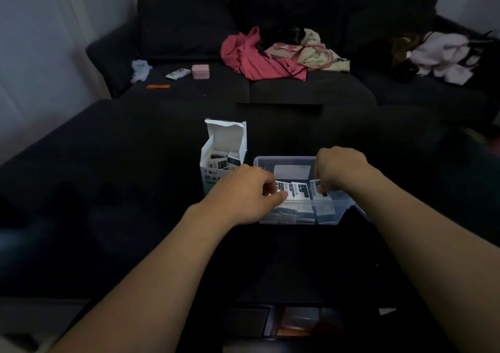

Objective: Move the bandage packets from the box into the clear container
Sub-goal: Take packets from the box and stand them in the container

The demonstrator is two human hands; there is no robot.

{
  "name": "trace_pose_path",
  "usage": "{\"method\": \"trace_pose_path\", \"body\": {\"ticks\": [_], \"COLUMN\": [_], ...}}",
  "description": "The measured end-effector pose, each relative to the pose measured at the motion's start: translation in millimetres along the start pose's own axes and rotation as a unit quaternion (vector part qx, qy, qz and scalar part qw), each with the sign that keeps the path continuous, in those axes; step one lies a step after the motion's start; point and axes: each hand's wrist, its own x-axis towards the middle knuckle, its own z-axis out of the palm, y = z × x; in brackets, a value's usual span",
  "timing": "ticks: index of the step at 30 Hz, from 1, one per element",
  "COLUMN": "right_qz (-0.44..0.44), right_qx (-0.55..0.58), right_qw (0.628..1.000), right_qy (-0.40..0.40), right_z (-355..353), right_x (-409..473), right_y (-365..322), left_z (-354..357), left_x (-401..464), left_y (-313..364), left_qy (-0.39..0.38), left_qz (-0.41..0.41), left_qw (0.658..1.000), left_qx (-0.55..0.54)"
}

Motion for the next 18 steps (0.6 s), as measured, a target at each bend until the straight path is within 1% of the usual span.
{"method": "trace_pose_path", "body": {"ticks": [8, 12, 18], "right_qz": [0.016, 0.016, -0.02], "right_qx": [0.035, 0.003, -0.058], "right_qw": [0.999, 0.999, 0.995], "right_qy": [0.012, 0.031, 0.076], "right_z": [3, 7, 13], "right_x": [7, 4, 2], "right_y": [4, 0, -3], "left_z": [0, 0, 2], "left_x": [-1, -1, -2], "left_y": [0, 1, 1], "left_qy": [-0.001, 0.001, 0.007], "left_qz": [0.004, 0.007, 0.003], "left_qw": [1.0, 1.0, 1.0], "left_qx": [-0.004, 0.003, -0.004]}}
